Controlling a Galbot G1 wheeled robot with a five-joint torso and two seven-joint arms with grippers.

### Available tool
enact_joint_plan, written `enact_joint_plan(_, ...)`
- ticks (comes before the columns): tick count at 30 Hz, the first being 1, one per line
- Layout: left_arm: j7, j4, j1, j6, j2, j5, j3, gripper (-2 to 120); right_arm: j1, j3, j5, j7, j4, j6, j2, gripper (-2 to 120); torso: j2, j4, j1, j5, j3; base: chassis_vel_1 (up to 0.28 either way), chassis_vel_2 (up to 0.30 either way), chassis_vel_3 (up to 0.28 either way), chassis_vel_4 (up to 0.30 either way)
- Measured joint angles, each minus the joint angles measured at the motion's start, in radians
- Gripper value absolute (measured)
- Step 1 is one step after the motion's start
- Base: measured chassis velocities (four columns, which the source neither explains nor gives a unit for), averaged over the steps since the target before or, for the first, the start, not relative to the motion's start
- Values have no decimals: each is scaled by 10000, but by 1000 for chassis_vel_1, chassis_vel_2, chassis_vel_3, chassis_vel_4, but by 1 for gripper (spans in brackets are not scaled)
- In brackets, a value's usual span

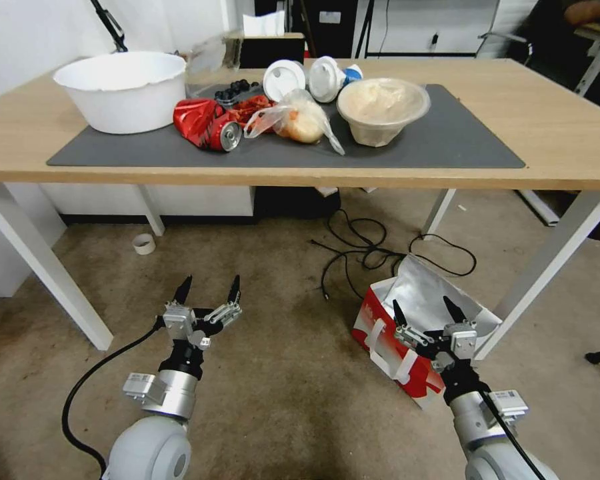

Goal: Pick up the food delivery bag from the floor and place it on the table.

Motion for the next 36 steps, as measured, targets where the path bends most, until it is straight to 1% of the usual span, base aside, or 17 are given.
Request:
enact_joint_plan(2, -2, -1, 0, -1, -2, 0, 2, 100, -1, 0, 0, 0, 0, 0, -3, 100, -23, 0, -3, 0, -21, 0, 0, 0, 0)
enact_joint_plan(6, -5, -1, -5, -6, -15, 0, 11, 100, 1, 2, 1, 0, 0, 0, -19, 100, -180, 0, -37, 0, -146, 0, 0, 0, 0)
enact_joint_plan(8, -14, 1, -13, -8, -16, 0, 13, 100, 0, 0, 1, 0, -9, 0, -68, 100, -315, 0, -55, 0, -261, 0, 0, 0, 0)
enact_joint_plan(10, -15, 1, -16, -9, -14, 0, 13, 100, 0, -1, 1, 0, -10, 0, -81, 100, -334, 0, -57, 0, -277, 0, 0, 0, 0)
enact_joint_plan(12, -24, 0, -30, -9, 1, -1, 8, 100, 6, 6, 3, 0, -16, 0, -129, 100, -471, 0, -79, 0, -394, 0, 0, 0, 0)
enact_joint_plan(13, -24, 0, -30, -9, 1, -1, 8, 100, 6, 6, 3, 0, -16, 0, -129, 100, -471, 0, -79, 0, -394, 0, 0, 0, 0)
enact_joint_plan(15, -31, 0, -32, -9, 11, -4, 7, 100, 13, 7, 4, 0, -27, 0, -130, 100, -576, 0, -96, 0, -483, 0, 0, 0, 0)
enact_joint_plan(20, -45, 0, -36, -9, 11, -6, 18, 100, -2, -18, -1, 0, -59, 0, -176, 100, -703, 0, -129, 0, -578, 0, 0, 0, 0)
enact_joint_plan(22, -52, 1, -38, -9, 2, -6, 30, 100, -20, -24, -10, 0, -63, 0, -220, 100, -845, 0, -145, 0, -701, 0, 0, 0, 0)
enact_joint_plan(24, -53, 0, -38, -7, 2, -6, 34, 100, -24, -21, -11, 0, -63, 0, -225, 100, -887, 0, -151, 0, -736, 0, 0, 0, 0)
enact_joint_plan(26, -53, 0, -39, -7, 10, -11, 39, 100, -27, -15, -13, 0, -63, 1, -227, 100, -989, 0, -159, 0, -832, 0, 0, 0, 0)
enact_joint_plan(28, -53, 0, -40, -7, 11, -12, 39, 100, -27, -15, -14, 0, -63, 1, -226, 100, -1003, 0, -159, 0, -846, 0, 0, 0, 0)
enact_joint_plan(31, -53, 1, -48, -7, 16, -30, 46, 100, -28, -15, -29, 15, -61, 3, -212, 100, -1199, 0, -166, 0, -1036, 0, 0, 0, 0)
enact_joint_plan(32, -53, 1, -48, -7, 16, -30, 46, 100, -28, -15, -29, 15, -61, 3, -212, 100, -1199, 0, -166, 0, -1036, 0, 0, 0, 0)
enact_joint_plan(34, -55, 0, -49, -7, 15, -34, 51, 100, -29, -10, -30, 17, -61, 3, -216, 100, -1268, 0, -168, 0, -1103, 0, 0, 0, 0)
enact_joint_plan(35, -60, 1, -49, -7, 15, -40, 52, 100, -33, -5, -30, 19, -61, 4, -228, 100, -1353, 0, -170, 0, -1185, 0, 0, 0, 0)
enact_joint_plan(36, -60, 1, -49, -7, 15, -40, 52, 100, -33, -5, -30, 19, -61, 4, -228, 100, -1353, 0, -170, 0, -1185, 0, 0, 0, 0)
